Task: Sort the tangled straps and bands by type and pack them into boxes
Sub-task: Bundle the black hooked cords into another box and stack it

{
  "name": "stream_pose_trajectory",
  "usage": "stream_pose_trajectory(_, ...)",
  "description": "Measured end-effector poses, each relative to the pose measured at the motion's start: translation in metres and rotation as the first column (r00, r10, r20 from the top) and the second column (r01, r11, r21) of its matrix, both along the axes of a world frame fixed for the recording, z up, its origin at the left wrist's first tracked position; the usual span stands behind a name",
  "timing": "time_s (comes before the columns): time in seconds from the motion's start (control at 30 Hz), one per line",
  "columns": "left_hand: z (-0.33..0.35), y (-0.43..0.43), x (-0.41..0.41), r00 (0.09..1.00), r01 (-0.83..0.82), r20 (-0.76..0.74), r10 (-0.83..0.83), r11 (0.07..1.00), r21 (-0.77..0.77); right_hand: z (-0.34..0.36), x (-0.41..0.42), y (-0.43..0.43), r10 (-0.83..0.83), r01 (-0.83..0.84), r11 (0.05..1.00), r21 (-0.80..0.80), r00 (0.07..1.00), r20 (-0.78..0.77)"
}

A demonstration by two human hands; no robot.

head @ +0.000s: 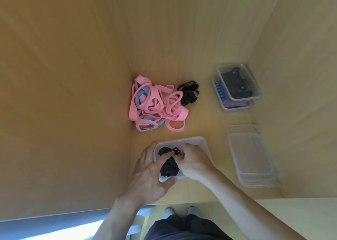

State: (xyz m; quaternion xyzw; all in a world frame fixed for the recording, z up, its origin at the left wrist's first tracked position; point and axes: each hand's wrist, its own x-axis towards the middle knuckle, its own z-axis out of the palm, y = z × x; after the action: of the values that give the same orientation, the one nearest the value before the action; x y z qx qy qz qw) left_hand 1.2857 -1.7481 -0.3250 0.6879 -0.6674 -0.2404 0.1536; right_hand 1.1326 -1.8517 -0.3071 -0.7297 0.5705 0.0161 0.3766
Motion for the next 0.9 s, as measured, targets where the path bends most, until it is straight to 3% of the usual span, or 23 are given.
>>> stream_pose_trajectory(0.1, 0.001, -0.002, 0.000, 1.000, 0.013, 0.019, -0.014, 0.999, 0.044, 0.011, -0.011, 0.000, 0.003, -0.002, 1.000, -0.014, 0.999, 0.040)
stream_pose_trajectory(0.23, 0.000, -0.006, 0.003, 0.997, 0.048, 0.053, -0.051, 0.997, 0.059, 0.025, -0.049, -0.010, -0.204, 0.252, 0.955, -0.157, 0.941, 0.268)
stream_pose_trajectory(0.37, 0.001, -0.005, 0.000, 0.998, 0.050, 0.027, -0.052, 0.998, 0.048, 0.027, -0.087, -0.027, -0.314, 0.397, 0.894, -0.209, 0.886, 0.342)
stream_pose_trajectory(0.7, 0.016, -0.004, -0.005, 0.994, -0.008, -0.105, 0.002, 0.999, -0.050, 0.017, -0.071, -0.080, -0.253, 0.333, 0.927, -0.176, 0.897, 0.362)
stream_pose_trajectory(0.9, 0.035, -0.005, -0.002, 0.972, -0.131, -0.206, 0.115, 0.989, -0.065, 0.006, -0.041, -0.140, -0.184, 0.240, 0.945, -0.221, 0.951, 0.247)
